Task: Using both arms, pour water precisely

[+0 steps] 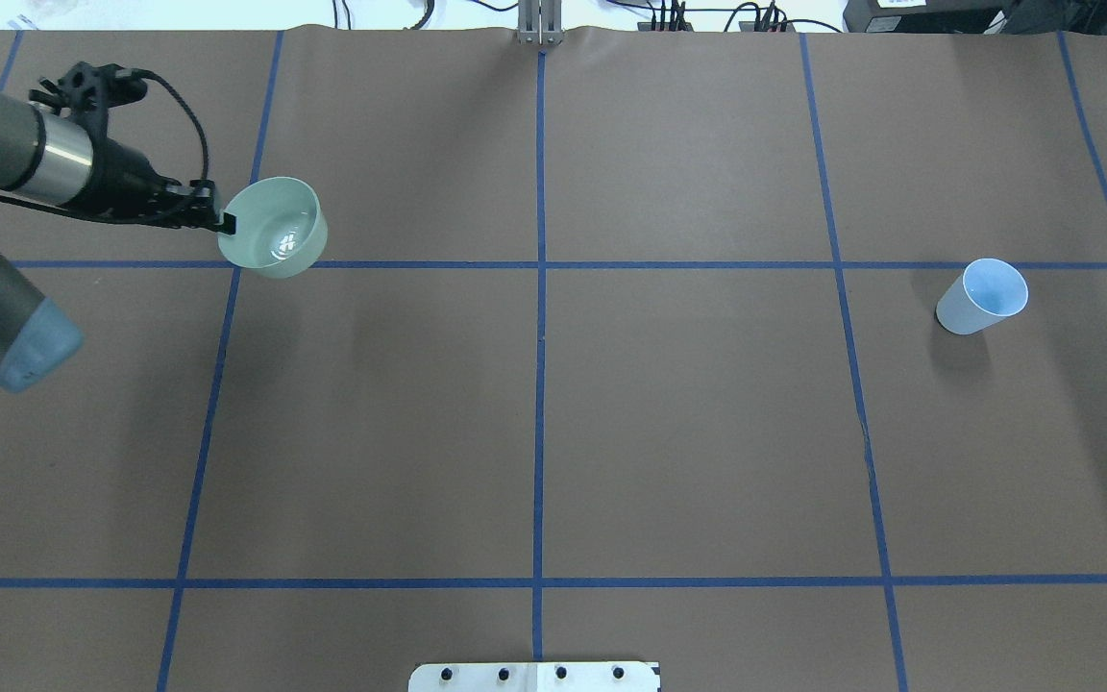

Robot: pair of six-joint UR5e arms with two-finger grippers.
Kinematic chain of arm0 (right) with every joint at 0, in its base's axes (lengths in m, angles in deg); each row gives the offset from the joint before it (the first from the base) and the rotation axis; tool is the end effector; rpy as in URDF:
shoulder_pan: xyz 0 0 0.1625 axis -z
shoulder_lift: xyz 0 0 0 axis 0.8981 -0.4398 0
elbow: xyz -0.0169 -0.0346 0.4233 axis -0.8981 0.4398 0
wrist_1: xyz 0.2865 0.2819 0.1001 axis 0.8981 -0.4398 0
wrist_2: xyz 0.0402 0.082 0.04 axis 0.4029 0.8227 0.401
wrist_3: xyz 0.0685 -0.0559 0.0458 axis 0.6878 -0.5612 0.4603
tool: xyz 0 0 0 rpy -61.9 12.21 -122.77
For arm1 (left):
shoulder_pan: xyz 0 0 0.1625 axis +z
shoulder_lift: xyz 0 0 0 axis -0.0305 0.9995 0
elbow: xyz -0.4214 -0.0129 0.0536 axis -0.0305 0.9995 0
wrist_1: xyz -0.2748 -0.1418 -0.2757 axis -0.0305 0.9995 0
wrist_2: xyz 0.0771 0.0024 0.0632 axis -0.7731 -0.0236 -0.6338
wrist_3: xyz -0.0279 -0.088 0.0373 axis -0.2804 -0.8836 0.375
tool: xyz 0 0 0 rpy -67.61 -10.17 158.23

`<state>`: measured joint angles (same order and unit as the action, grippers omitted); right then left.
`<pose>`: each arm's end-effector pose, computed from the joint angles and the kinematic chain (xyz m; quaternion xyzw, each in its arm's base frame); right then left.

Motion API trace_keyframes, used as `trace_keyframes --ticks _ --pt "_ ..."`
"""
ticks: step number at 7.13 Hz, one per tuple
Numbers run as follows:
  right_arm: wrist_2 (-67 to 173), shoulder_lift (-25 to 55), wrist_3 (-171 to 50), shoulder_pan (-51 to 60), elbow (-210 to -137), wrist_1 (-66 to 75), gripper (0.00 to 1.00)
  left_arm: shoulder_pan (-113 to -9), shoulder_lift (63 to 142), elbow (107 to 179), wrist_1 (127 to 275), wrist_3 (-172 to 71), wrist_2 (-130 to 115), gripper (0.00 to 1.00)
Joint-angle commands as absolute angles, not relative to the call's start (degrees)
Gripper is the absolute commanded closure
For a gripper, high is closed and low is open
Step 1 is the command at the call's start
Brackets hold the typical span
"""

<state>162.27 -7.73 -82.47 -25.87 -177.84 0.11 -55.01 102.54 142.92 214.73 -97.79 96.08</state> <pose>0.0647 -0.4867 0.6014 0.1291 -0.3510 -0.0898 0.9231 0.3160 -0.5506 0.3757 0.1177 0.5356 -0.0301 0.8357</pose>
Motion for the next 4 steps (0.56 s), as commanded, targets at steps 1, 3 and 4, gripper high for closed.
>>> trace_keyframes --ticks 1,3,4 --pt "162.3 -7.7 -82.5 -25.8 -177.6 0.1 0.0 -46.2 110.0 146.7 201.5 -100.9 87.7 1.0" --pt "162.3 -7.7 -82.4 -25.8 -177.6 0.1 0.0 -37.9 114.8 145.6 197.5 -105.5 81.2 1.0" --pt "162.3 -7.7 -82.2 -25.8 -177.4 0.2 0.0 -35.7 116.1 144.7 197.4 -105.7 79.4 1.0"
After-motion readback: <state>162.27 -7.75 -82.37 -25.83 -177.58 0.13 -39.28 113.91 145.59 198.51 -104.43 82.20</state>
